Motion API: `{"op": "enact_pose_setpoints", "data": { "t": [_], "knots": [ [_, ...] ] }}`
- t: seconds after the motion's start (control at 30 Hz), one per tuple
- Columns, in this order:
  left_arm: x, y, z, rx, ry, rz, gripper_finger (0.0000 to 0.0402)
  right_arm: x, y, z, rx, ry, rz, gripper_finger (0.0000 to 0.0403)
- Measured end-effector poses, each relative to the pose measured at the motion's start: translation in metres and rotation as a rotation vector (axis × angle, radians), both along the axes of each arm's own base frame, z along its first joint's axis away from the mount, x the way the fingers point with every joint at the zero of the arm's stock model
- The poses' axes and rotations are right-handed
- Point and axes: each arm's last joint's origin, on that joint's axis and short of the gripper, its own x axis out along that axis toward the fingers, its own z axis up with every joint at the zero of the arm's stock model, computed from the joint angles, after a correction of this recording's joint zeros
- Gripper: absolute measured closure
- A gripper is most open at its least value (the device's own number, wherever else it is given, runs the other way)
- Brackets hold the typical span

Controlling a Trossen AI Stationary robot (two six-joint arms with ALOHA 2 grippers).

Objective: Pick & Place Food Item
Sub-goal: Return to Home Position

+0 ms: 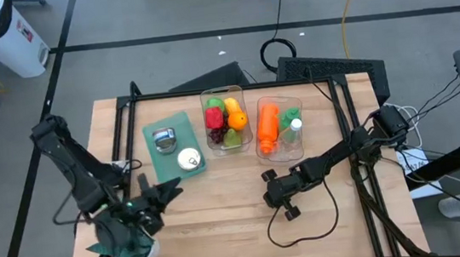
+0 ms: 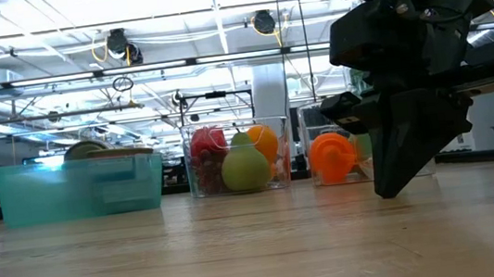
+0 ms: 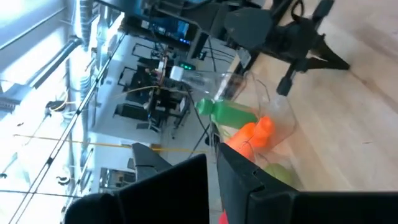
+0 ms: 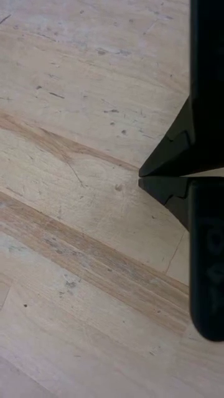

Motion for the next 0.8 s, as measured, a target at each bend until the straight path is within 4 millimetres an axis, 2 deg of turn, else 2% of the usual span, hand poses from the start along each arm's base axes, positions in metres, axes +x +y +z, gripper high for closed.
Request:
{"op": "enact_pose_setpoints", "data": {
  "t": [0.3, 0.57, 0.8],
  "knots": [
    [-0.037, 0.015, 0.021, -0.054, -0.033, -0.088, 0.0401, 0.0, 0.0, 0.0, 0.0, 0.0, 0.002, 0.0403],
    [-0.05, 0.028, 0.013, -0.041, -0.044, 0.015, 0.0402, 0.0, 0.001, 0.0, 0.001, -0.003, 0.004, 0.0403],
    [-0.067, 0.058, 0.008, -0.115, -0.097, 0.117, 0.0402, 0.002, 0.002, 0.002, 0.012, -0.026, 0.009, 0.0403]
  ]
}}
